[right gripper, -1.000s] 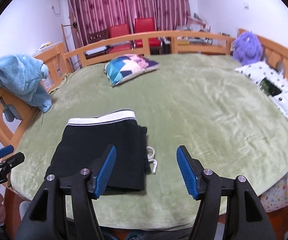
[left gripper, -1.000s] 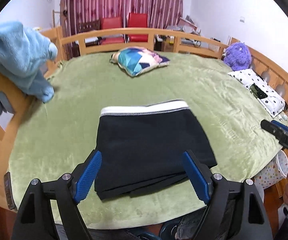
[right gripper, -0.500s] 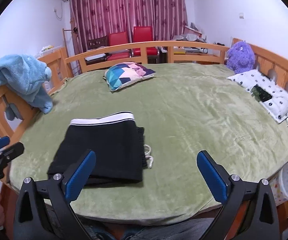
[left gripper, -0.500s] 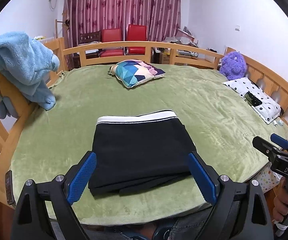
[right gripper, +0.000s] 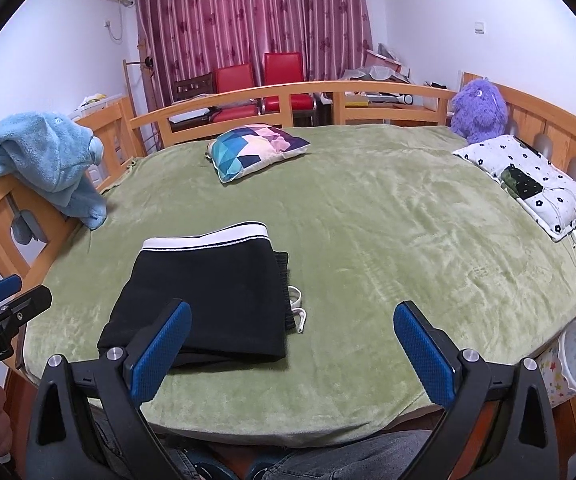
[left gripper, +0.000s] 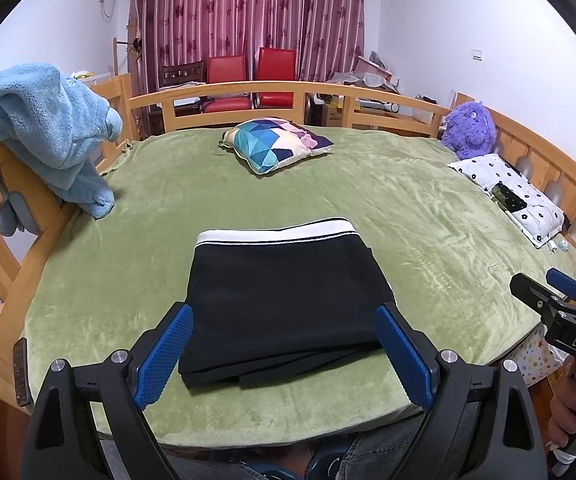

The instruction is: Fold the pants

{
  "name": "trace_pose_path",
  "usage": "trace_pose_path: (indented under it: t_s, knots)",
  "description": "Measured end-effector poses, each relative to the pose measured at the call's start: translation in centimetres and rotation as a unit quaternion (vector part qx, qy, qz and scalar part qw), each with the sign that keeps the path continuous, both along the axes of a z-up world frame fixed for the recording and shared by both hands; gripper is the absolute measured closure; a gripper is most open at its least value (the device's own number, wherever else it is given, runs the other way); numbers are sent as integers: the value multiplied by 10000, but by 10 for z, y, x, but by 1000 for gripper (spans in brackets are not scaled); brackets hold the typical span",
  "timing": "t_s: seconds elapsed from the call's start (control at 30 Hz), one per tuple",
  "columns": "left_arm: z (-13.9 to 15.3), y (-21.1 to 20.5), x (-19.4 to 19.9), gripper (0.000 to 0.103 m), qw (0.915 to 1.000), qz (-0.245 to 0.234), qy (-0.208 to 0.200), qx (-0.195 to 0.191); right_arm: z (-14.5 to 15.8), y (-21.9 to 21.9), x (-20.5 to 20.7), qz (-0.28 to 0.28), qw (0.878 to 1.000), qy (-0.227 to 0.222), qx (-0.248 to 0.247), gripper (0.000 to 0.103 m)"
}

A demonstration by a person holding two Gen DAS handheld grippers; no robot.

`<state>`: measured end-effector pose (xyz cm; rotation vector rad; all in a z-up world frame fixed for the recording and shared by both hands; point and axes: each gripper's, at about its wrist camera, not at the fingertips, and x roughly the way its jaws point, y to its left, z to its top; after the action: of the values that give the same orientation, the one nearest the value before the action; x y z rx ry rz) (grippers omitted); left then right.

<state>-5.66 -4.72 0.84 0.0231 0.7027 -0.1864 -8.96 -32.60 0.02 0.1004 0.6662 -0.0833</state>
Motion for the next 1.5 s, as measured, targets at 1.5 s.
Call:
trace_pose_path:
  t_s: [1.5]
  knots:
    - [-3, 13, 2, 10, 9999, 102, -5, -19, -2, 11, 0, -101, 9999, 46, 12, 3]
